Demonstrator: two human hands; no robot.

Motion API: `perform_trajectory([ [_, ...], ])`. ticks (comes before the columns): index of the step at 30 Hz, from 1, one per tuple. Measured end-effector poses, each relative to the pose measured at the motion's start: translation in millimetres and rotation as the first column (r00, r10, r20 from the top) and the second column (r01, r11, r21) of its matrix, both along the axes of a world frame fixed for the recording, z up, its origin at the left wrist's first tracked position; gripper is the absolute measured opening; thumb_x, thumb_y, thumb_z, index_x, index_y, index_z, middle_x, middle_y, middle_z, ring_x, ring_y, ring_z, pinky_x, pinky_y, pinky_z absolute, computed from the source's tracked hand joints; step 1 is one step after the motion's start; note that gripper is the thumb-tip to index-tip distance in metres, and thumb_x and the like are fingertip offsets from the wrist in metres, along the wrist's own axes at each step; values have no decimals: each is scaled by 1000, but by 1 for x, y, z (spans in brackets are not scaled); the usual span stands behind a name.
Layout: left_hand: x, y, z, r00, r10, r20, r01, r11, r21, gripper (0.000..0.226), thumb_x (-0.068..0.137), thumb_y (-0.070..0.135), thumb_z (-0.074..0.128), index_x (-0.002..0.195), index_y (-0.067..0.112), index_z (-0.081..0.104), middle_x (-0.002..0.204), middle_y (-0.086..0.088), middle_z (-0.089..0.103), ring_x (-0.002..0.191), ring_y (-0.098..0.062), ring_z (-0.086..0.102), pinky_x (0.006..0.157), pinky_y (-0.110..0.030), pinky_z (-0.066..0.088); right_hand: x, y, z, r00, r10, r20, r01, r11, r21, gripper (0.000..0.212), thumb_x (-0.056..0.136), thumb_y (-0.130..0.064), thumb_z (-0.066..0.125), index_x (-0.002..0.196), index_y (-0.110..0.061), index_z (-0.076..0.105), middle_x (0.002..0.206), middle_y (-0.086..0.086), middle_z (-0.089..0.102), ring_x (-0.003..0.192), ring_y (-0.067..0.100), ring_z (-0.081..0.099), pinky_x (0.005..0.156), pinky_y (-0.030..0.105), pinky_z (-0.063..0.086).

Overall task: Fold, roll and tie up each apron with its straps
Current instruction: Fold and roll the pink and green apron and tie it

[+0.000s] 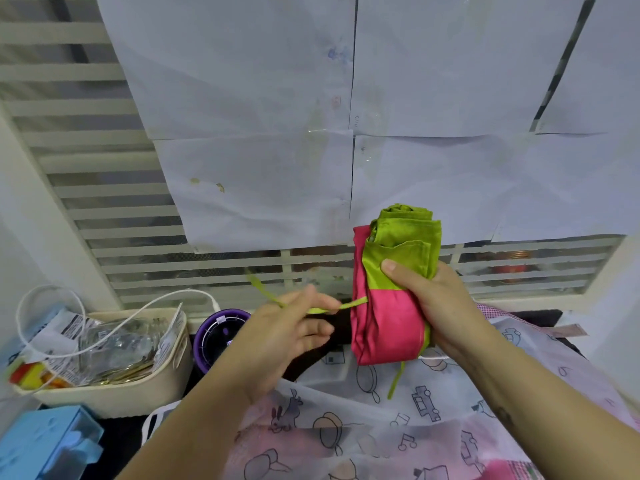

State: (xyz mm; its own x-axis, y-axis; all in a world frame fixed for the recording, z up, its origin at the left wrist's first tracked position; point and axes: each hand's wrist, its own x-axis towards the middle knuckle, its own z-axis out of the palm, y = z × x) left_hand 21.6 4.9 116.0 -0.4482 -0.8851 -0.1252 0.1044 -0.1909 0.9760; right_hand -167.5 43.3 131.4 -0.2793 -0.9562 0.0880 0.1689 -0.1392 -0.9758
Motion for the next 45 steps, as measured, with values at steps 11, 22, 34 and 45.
perform_trajectory([
  [11,11,-4,-42,906,348,240,-384,915,122,17,96,23,55,107,11,52,114,-9,55,93,-14,55,76,-23,48,-3,4,-29,968,-11,-251,42,992,119,10,82,-22,70,91,-18,71,85,-6,75,77,8,71,64,16,53],
  [22,-16,16,-63,845,63,531,280,794,-540,31,100,33,44,87,16,65,75,4,64,71,-8,55,68,-23,41,1,15,-55,995,93,-39,-83,976,202,15,77,-18,70,91,-12,72,89,6,75,78,16,70,69,24,56],
  [34,-12,23,-61,909,-361,209,394,908,-140,47,96,36,42,54,36,63,54,13,34,53,-6,30,55,-16,31,-10,17,-54,957,210,198,-243,958,156,67,36,-46,94,91,-11,77,101,14,73,87,22,71,70,28,56],
  [45,-14,25,-60,831,-415,371,483,868,-113,40,81,54,51,52,29,62,62,3,48,64,-16,42,68,-28,35,-5,28,-50,992,122,-24,-117,982,150,33,68,-22,74,98,-10,70,95,7,75,83,16,71,70,24,55],
])
